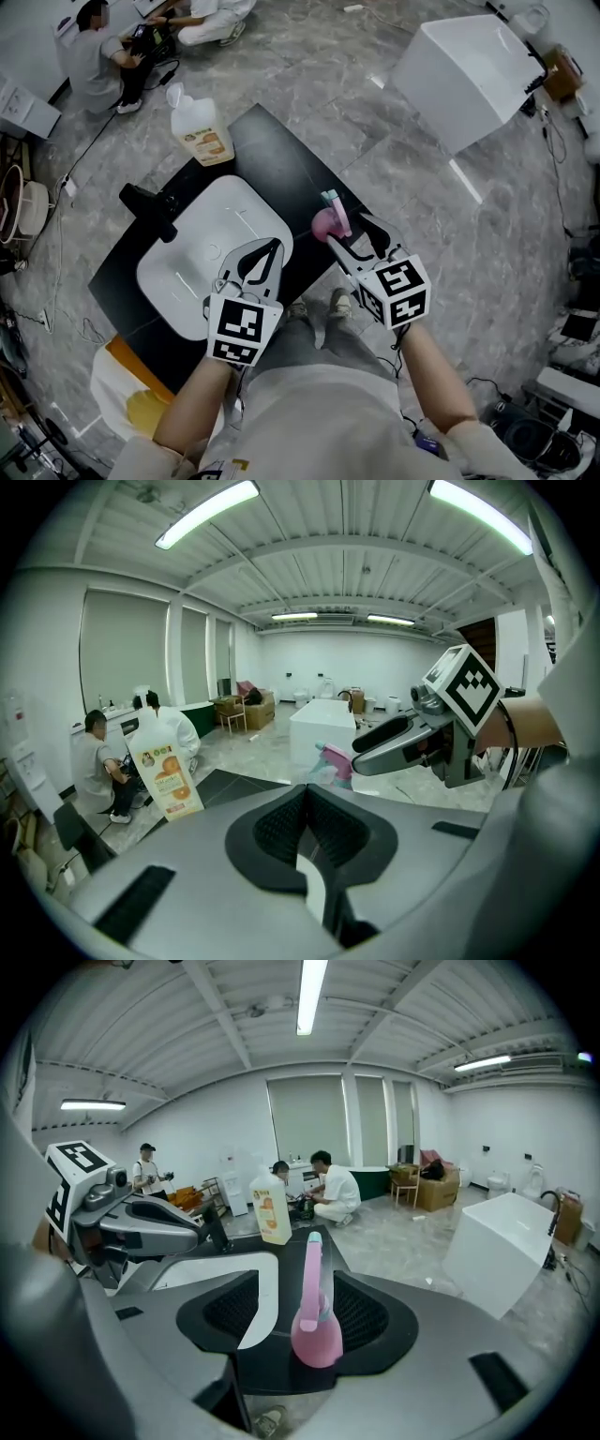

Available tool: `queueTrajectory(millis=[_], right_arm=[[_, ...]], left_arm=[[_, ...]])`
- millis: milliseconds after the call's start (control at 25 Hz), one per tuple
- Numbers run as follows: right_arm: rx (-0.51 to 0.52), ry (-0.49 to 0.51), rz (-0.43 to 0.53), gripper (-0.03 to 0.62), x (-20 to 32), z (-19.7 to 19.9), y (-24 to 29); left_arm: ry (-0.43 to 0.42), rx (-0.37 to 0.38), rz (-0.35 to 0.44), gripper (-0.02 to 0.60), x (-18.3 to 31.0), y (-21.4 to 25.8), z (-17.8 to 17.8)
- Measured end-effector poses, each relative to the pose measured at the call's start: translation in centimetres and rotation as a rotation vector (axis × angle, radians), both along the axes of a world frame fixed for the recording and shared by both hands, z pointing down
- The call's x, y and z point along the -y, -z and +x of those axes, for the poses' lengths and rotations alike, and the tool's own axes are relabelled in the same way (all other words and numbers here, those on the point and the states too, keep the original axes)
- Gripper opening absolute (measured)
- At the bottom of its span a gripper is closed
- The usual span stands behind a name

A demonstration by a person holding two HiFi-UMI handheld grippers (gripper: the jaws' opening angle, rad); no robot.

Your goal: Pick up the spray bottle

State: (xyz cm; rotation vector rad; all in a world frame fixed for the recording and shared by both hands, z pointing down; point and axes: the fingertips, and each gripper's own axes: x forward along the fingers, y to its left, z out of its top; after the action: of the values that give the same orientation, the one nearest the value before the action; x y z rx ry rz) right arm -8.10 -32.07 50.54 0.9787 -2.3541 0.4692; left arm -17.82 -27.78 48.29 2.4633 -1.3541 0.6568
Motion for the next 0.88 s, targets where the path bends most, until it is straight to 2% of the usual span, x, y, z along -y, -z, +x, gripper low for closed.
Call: queueTrajectory(millis=[200, 360, 520, 720, 880], right_arm=[[-0.052, 0.014, -0.034, 0.264, 0.7, 0.0, -3.3], [-0.079, 0.027, -0.036, 0.259, 1.2, 0.1, -5.2], [-0.054, 0.03, -0.018, 0.212, 1.8, -0.2, -5.5], [-0.096, 0.079, -0.008, 0.161, 2.1, -0.4, -6.0], [-0.091, 0.1, -0.014, 0.156, 2.0, 0.0, -5.8]], left_arm=[[-0.002, 0.034, -0.029, 0.02, 0.4, -2.4, 0.3], [0.021, 0.026, -0.068, 0.02, 0.0, -4.1, 0.9], [0.045, 0.038, -0.11, 0.02, -0.6, -5.8, 0.9], [0.062, 0.026, -0.166, 0.02, -1.6, -7.3, 0.8], [0.058, 0.043, -0.146, 0.02, -1.0, -6.5, 1.4]])
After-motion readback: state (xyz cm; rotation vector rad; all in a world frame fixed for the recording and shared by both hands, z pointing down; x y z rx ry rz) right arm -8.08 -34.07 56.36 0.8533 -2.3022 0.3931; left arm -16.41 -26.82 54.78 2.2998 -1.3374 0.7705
